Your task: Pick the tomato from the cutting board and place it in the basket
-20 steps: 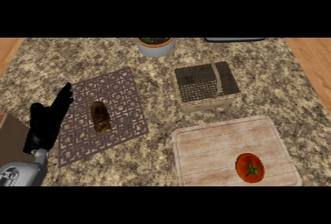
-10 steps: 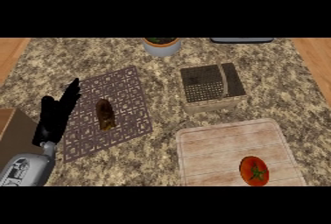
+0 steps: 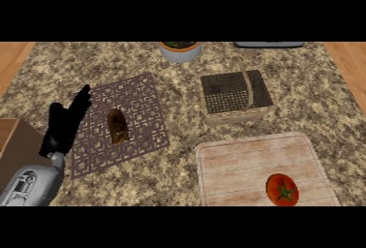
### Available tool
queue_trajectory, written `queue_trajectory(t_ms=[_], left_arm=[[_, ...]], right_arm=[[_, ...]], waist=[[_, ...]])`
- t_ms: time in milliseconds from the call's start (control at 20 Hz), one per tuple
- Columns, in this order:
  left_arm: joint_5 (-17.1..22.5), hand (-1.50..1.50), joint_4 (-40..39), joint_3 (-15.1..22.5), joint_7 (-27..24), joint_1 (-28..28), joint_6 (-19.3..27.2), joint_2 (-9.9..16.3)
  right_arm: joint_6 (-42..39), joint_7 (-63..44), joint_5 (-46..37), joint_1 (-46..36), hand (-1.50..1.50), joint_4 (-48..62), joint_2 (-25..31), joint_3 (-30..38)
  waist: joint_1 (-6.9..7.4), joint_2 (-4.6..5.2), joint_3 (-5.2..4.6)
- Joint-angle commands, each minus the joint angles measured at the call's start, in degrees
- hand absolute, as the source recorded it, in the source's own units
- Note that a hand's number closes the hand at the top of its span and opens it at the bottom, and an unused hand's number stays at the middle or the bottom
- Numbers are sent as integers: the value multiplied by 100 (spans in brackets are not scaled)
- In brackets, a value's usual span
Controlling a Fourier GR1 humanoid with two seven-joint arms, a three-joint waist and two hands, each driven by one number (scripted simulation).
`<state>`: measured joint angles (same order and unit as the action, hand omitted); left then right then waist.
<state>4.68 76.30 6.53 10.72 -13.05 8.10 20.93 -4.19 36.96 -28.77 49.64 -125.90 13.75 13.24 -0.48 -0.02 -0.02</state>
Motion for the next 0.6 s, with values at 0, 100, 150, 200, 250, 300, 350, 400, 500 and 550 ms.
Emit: queue_trajectory(t_ms=[0, 100, 150, 200, 250, 300, 350, 400, 500, 550], left_arm=[[49, 0, -84, -255, -165, 120, -246, 11], [-170, 0, 401, -64, 273, 124, -62, -84], [-140, 0, 387, -60, 394, 17, -41, -199], [-100, 0, -1, -287, 304, -261, -273, 2], [-297, 0, 31, -107, 247, -165, -9, -300], [-237, 0, 263, -203, 108, 89, -212, -146], [-91, 0, 158, -380, 128, -68, -401, -42], [-340, 0, 263, -192, 157, 189, -183, -216], [-205, 0, 66, -442, 140, -59, -448, -71], [-256, 0, 677, -337, 300, 394, -370, -73]], right_arm=[[-39, -38, -330, -177, -150, 44, -323, -43], [-174, -360, -620, -580, -150, 213, -304, -238], [-111, -322, -614, -944, -150, 612, -282, -184], [-276, -379, -397, -1061, -150, 697, -198, 20], [-66, -229, -932, -831, -150, 667, -498, -435], [-130, -214, -859, -958, -150, 793, -484, -342], [-71, -109, -881, -1130, -150, 1013, -491, -336], [51, 84, -893, -1039, -150, 1167, -591, -279], [-185, -670, -1126, -1414, -150, 651, -613, -437], [117, -168, -1234, -1430, -150, 1318, -733, -504]], waist=[[11, -2, 1], [42, -3, 2], [45, -1, 3], [26, 4, 2], [15, 1, 2], [30, -2, 2], [28, 0, 2], [25, -3, 3], [32, 4, 1], [53, -6, 4]])
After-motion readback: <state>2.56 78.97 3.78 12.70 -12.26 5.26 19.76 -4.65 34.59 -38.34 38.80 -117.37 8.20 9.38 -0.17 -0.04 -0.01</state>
